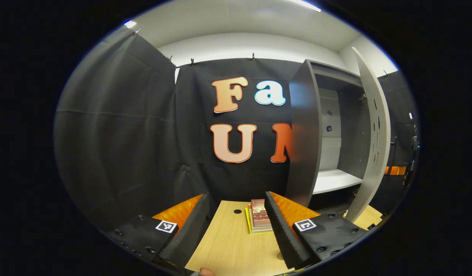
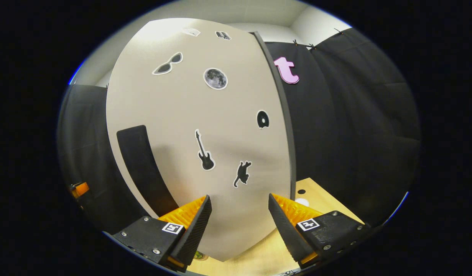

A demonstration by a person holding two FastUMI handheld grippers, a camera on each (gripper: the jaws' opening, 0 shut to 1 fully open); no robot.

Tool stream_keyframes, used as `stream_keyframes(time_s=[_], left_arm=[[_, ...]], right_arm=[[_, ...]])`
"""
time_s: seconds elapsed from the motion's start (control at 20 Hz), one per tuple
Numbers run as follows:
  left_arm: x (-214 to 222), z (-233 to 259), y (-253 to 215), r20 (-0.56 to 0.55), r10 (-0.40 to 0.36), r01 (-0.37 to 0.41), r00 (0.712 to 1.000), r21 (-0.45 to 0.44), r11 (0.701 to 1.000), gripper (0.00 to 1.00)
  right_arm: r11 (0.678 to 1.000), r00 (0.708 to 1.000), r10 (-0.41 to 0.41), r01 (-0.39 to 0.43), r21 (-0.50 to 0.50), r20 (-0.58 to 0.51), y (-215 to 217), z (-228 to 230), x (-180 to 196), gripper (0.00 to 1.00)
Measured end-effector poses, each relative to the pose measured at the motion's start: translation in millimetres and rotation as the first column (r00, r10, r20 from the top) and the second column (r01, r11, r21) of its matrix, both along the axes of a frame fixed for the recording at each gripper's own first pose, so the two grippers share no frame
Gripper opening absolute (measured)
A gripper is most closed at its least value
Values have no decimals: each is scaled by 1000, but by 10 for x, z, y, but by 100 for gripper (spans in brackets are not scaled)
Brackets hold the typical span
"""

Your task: Open the cabinet door with the right hand, grasp the bottle in the cabinet with the left hand and place it on the coaster, then close the cabinet door with the right hand.

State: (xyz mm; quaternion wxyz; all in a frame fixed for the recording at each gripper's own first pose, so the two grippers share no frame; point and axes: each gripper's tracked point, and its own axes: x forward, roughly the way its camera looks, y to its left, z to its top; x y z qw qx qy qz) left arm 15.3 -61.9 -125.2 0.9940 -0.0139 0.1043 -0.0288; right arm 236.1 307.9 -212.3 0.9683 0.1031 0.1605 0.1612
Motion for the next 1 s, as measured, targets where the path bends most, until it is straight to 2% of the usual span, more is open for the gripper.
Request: stream_keyframes(time_s=[0.15,0.4,0.5,0.7,1.0], left_arm=[[24,9,218,2,30,-30,1000,10,999,95],[102,-90,456,-18,64,-64,998,7,998,95],[119,-111,501,-24,70,-69,997,6,998,94],[178,-153,552,-32,71,-71,997,5,997,95],[266,-90,587,-33,60,-60,998,-7,998,95]], right_arm=[[1000,1000,12,-12,-20,21,9,-5,170,93],[998,998,54,-55,-33,-9,172,-123,333,93],[998,999,46,-45,-47,14,166,-118,385,93],[998,999,48,-48,-38,7,157,-127,395,92],[996,999,29,-25,-89,42,129,-100,358,92]])
